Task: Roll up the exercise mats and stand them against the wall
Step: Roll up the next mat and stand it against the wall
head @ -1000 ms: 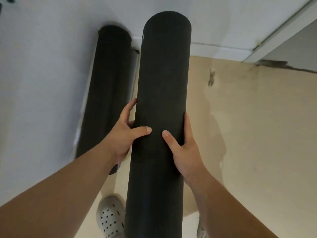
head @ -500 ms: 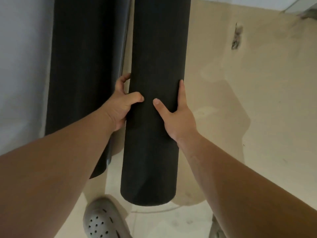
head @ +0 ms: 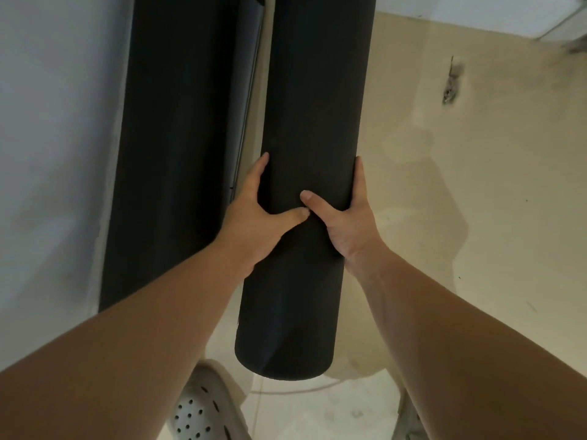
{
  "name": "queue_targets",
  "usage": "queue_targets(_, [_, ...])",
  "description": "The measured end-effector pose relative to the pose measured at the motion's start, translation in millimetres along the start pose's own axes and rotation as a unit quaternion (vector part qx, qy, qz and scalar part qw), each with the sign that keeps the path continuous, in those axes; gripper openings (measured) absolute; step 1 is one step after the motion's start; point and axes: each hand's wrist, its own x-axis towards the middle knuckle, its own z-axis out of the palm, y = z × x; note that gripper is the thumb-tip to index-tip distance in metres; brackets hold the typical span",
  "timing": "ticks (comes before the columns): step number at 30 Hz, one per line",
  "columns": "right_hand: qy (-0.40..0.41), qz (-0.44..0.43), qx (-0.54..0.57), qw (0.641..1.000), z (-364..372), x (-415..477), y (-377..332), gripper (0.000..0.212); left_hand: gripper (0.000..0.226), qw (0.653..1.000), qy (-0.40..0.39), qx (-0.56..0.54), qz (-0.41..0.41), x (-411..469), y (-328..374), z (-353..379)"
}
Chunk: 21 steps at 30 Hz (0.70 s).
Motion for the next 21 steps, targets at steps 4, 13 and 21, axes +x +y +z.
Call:
queue_targets(4, [0.064, -0.050, -0.050, 0.995, -10, -20, -13, 0.114, 0.109, 0.996, -0.045, -0.079, -0.012, -7, 2, 2])
queue_targets(13, [0.012, -0.041, -0.277, 0.960, 46, -5, -29, 0.112, 0.097, 0.966, 0.012, 0.253, 0.060, 21, 11, -40])
queue_targets(21, [-0.097, -0.073, -0.315, 0.941, 65, -1, -43, 0.084, 0.085, 0.827, -0.001, 0.504, 0.249, 8, -1, -56])
